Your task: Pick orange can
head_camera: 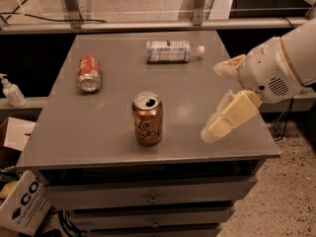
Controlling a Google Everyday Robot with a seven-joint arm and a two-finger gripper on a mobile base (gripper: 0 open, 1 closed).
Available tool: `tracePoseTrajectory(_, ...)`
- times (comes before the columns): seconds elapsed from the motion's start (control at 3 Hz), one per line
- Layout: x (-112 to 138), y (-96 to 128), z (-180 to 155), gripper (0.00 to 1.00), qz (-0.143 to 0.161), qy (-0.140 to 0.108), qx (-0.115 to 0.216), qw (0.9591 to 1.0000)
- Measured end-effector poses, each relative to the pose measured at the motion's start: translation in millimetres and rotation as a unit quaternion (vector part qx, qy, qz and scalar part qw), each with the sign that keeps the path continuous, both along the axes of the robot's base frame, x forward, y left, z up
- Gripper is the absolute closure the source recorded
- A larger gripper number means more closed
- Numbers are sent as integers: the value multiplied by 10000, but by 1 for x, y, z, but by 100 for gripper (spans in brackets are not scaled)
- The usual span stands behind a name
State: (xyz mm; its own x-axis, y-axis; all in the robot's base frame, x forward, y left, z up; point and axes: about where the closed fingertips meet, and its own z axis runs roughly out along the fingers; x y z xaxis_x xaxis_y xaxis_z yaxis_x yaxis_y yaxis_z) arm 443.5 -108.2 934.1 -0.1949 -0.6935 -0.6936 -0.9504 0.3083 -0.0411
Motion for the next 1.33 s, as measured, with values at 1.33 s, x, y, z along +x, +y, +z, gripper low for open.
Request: tracePoseTrajectory(1.33, 11, 68, -74, 0, 124, 6, 973, 9952)
